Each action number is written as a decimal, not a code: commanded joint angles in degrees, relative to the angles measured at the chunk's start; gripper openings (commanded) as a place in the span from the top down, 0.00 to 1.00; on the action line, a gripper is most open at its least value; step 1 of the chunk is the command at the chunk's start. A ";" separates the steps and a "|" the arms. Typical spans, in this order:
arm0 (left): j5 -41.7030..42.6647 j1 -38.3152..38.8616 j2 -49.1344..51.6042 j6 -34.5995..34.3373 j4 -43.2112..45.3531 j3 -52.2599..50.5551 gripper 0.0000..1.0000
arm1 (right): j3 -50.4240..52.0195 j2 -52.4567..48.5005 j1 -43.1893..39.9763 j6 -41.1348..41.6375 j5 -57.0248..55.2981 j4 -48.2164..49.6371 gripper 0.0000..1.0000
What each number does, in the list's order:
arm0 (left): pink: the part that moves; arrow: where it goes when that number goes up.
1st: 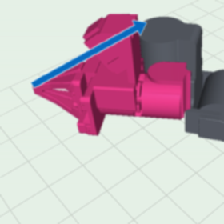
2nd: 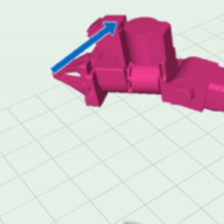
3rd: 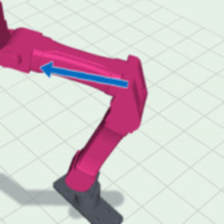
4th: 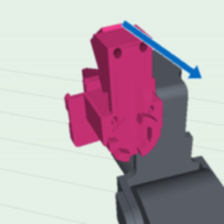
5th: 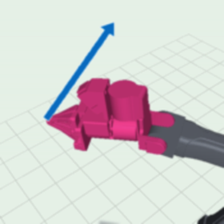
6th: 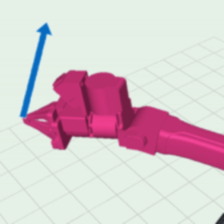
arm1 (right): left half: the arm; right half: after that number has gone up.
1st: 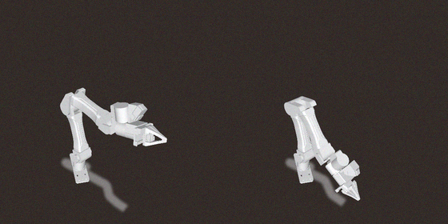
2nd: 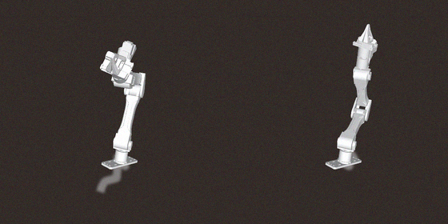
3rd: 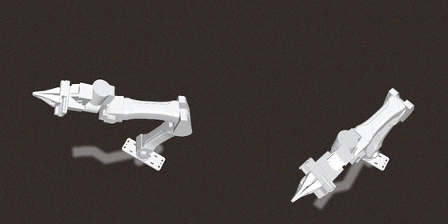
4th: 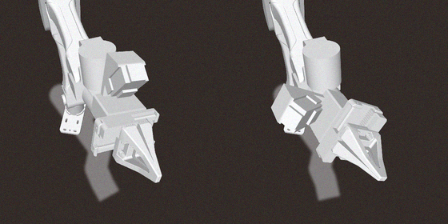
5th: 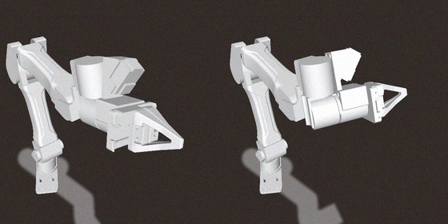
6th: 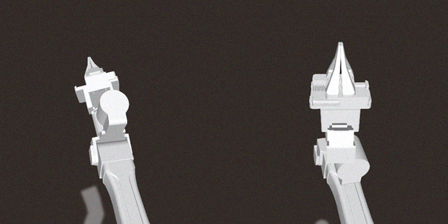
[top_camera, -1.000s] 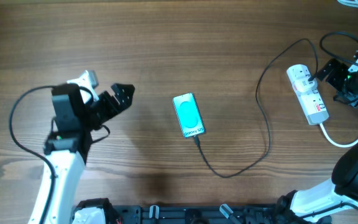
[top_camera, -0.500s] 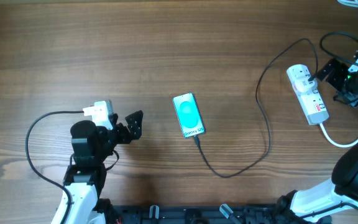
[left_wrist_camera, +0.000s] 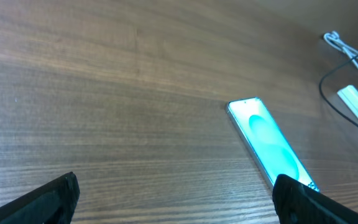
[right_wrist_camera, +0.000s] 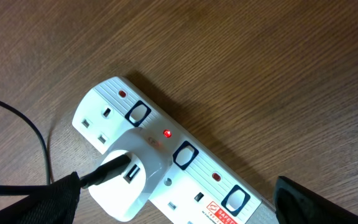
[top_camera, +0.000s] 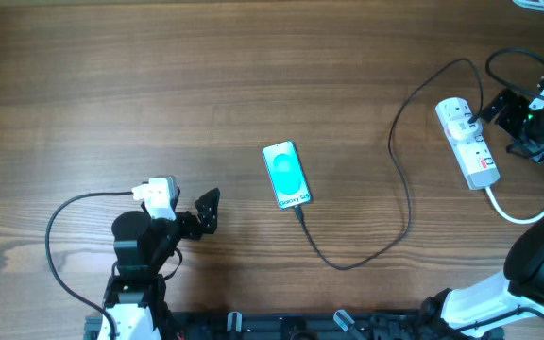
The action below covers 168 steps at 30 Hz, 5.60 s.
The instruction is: Plug charger to phone and switch on socket
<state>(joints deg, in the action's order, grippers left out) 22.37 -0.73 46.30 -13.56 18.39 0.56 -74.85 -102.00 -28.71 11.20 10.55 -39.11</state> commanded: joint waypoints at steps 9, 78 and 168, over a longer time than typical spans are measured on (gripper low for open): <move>-2.36 1.27 -34.80 3.76 -21.38 -0.24 0.00 | -0.79 0.74 0.28 -0.59 0.94 0.13 0.00; -13.68 1.27 -46.14 4.15 -22.08 -0.24 0.00 | -0.79 15.69 0.28 -0.59 0.94 1.14 0.00; -13.68 1.27 -46.14 4.15 -22.08 -0.24 0.00 | 61.44 51.98 33.64 -5.25 6.58 63.36 0.00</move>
<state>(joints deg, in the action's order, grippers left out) 9.21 0.34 0.78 -10.52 -3.29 0.56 -17.78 -52.97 4.84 7.14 17.93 22.79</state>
